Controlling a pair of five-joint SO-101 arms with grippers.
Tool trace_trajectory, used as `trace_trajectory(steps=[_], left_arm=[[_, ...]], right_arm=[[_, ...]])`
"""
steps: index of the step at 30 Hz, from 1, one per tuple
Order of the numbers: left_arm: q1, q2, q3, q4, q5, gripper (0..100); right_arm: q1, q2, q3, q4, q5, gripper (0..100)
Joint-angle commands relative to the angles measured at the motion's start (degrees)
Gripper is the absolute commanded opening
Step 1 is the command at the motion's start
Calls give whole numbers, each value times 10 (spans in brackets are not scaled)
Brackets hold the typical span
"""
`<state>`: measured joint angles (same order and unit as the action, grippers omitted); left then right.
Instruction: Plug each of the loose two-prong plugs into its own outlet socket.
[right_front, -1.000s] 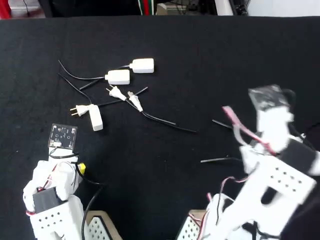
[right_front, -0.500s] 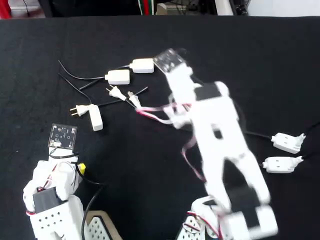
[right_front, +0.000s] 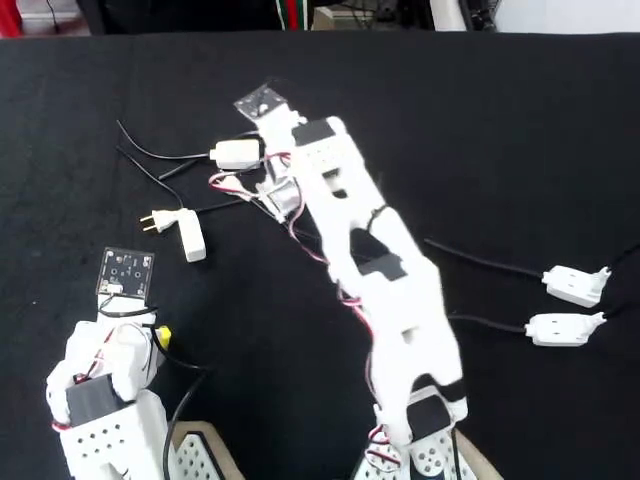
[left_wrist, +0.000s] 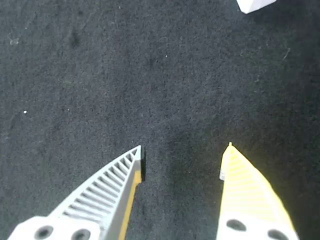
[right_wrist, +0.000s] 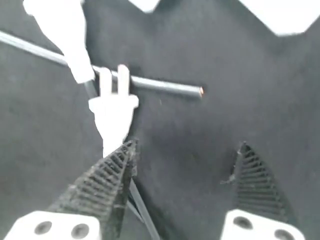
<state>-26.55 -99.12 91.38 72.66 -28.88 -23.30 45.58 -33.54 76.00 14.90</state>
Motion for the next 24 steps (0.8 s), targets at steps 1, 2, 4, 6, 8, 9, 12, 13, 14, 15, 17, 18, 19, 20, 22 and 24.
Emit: trace_trajectory(steps=[1, 2, 4, 6, 8, 9, 12, 13, 14, 15, 17, 18, 19, 20, 22, 24], left_arm=[[-6, -3, -2, 4, -6, 253], [-6, -3, -2, 4, -6, 253], [-6, -3, -2, 4, -6, 253], [-6, -3, -2, 4, -6, 253], [-6, -3, -2, 4, -6, 253], [-6, -3, -2, 4, -6, 253], [-6, -3, 0, 4, -6, 253], [-6, -4, 1, 4, -6, 253], [-6, -4, 0, 4, -6, 253], [-6, -4, 0, 4, -6, 253], [-6, -4, 0, 4, -6, 253], [-6, -4, 0, 4, -6, 253], [-6, -4, 0, 4, -6, 253], [-6, -4, 0, 4, -6, 253], [-6, -4, 0, 4, -6, 253], [-6, -4, 0, 4, -6, 253]], right_arm=[[-24, 44, -151, 62, -5, 290], [-29, 61, -178, 76, -5, 290], [-39, 93, -229, 102, -5, 290], [-45, 124, -274, 123, -5, 290], [-47, 153, -316, 141, -5, 290], [-47, 167, -335, 148, -5, 290], [-44, 193, -407, 191, -5, 289], [-42, 196, -436, 213, -5, 289], [-40, 196, -468, 235, -5, 289], [-37, 196, -494, 251, -6, 289], [-33, 194, -516, 252, -25, 289], [-32, 194, -516, 252, -31, 289], [-34, 197, -514, 252, -33, 288], [-40, 197, -506, 252, -33, 280], [-48, 191, -481, 252, -32, 234], [-56, 177, -459, 252, -34, 163]])
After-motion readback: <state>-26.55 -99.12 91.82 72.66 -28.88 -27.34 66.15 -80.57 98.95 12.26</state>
